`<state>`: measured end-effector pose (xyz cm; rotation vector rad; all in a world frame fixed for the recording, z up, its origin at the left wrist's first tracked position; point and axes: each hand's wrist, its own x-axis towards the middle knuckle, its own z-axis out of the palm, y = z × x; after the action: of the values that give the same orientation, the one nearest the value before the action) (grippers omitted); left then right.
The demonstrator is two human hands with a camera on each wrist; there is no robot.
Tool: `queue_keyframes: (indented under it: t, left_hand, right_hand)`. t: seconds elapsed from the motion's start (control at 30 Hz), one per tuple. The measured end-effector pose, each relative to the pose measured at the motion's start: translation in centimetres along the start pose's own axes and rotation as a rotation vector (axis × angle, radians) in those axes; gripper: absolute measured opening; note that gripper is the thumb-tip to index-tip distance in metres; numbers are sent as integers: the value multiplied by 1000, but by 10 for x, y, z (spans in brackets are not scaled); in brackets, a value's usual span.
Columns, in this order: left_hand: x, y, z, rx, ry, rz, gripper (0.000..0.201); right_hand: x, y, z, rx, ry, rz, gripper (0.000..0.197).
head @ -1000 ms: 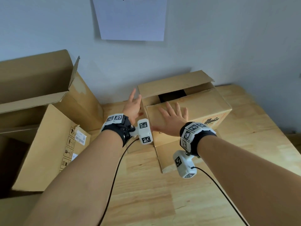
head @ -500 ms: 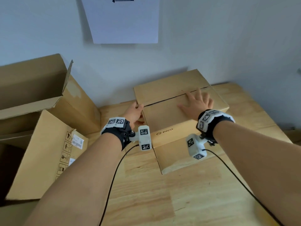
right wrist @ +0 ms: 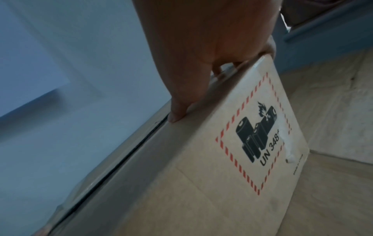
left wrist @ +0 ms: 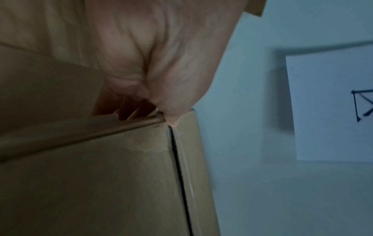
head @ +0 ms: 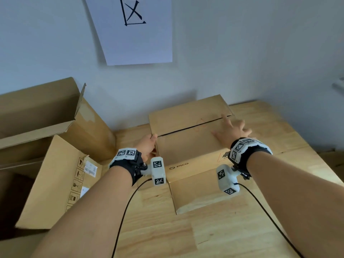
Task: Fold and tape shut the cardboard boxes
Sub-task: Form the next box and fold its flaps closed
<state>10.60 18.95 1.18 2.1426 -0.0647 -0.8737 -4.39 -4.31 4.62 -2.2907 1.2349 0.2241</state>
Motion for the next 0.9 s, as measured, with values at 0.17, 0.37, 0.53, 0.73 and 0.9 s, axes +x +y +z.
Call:
queue_keyframes:
  t: [0.17,0.37,0.53,0.73,0.9]
  left_hand:
    - [-53,-8,3,-97,-3,-36,43]
    - [-105,1,-4,148,72,42,38]
    - [-138,25,-24,561,99,129,34]
    - [-176,53,-27,687,100,233,37]
    - [-193,69,-21,572,-42,277,36]
  right_hand:
    - [-36,13,10,28,-28,16,54]
    - [-85,23,12,137,-50,56,52]
    - [-116,31,16,157,-95,45,68]
    - [-130,41,24,215,-140,42,71]
    - [-129,54,32,196,-177,34,73]
